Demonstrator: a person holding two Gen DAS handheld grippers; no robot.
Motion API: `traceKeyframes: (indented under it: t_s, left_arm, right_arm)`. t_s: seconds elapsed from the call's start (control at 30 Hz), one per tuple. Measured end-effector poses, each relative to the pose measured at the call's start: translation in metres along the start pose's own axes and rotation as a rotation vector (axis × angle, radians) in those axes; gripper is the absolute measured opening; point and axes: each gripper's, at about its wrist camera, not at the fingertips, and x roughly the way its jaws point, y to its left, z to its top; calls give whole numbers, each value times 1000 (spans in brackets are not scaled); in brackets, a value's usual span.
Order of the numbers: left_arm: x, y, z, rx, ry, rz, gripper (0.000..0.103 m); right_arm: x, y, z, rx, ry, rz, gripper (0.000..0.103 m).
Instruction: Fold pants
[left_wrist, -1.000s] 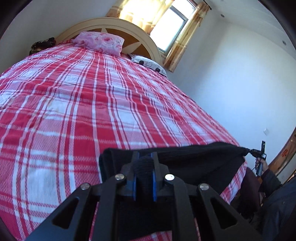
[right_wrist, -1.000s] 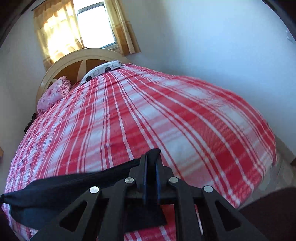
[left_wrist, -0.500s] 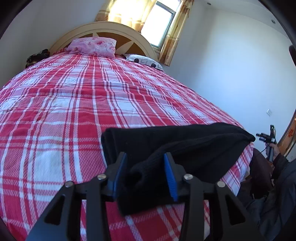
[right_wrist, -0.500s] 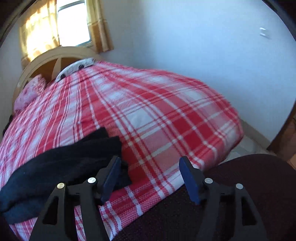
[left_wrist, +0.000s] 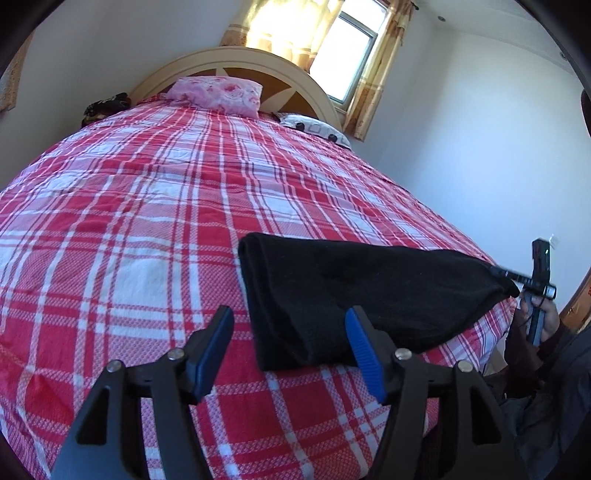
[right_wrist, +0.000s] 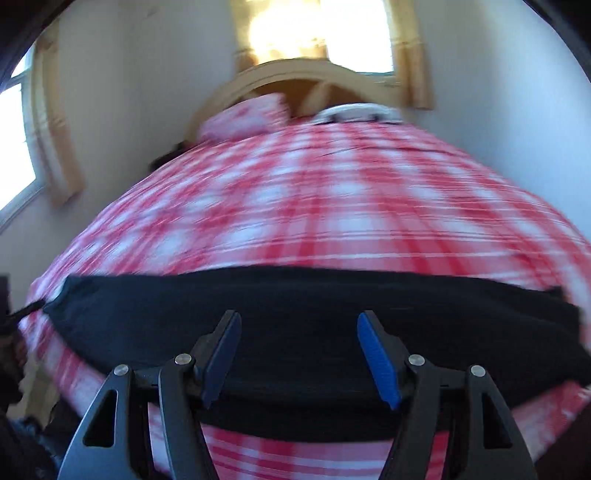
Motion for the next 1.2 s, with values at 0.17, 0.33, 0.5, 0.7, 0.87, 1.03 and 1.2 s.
traceKeyframes:
  t_s: [0.17,0.33,0.5,0.7,0.87,1.03,1.2]
  left_arm:
    - [-3,-4,1,-16,-20,-9,74]
    - [11,-13,10,-2,-12,-5,75]
    - [23,-42,40,79,-48,-17,75]
    - [59,-105,64,177,-13,-116,92]
    - [104,-161,68,221,57,-252,92]
    - [139,-226,58,291,125,-368,92]
    - [167,-283,36,351,207,-450,92]
  right_arm:
    - [37,57,-28,-91,101,130,67]
    - [38,68,-55,-120,125,106,67]
    - [26,77,-63,-136,143,92,67]
    - [-5,28,-65,88,67,78,67]
    - [-47,-47,-77,332,-39,-80,67]
    - [-86,-139,-93,649,-122,-208,67]
    - [-101,-192,-94,771,-194,-277,67]
